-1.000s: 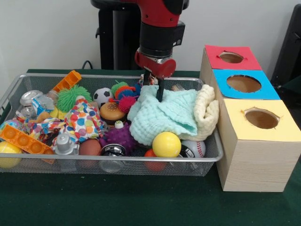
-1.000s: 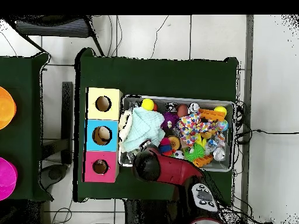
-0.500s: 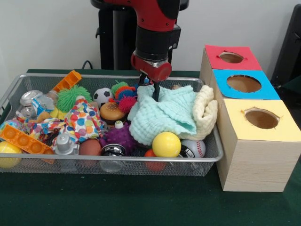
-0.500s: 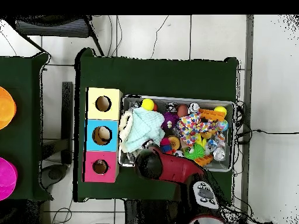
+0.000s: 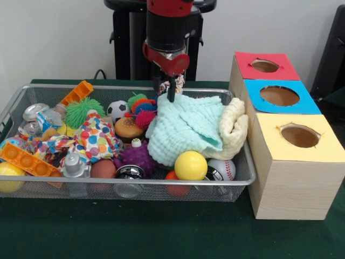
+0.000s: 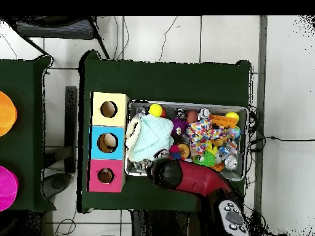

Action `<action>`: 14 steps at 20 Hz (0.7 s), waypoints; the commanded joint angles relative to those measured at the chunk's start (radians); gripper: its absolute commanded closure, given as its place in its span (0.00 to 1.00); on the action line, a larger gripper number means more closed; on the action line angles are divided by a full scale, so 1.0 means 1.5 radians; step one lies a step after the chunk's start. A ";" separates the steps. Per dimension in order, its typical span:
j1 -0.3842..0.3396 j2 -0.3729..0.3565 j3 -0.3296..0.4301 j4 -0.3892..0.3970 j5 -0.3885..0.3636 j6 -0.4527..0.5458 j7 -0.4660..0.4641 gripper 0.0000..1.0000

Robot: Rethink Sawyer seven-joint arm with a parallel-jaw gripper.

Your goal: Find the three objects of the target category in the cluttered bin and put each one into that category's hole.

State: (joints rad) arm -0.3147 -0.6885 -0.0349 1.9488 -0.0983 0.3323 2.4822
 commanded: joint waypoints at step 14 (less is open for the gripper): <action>-0.105 0.054 0.142 -0.001 -0.059 -0.116 -0.017 0.00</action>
State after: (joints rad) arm -0.4566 -0.7507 0.0536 1.9680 -0.1125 0.2956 2.4822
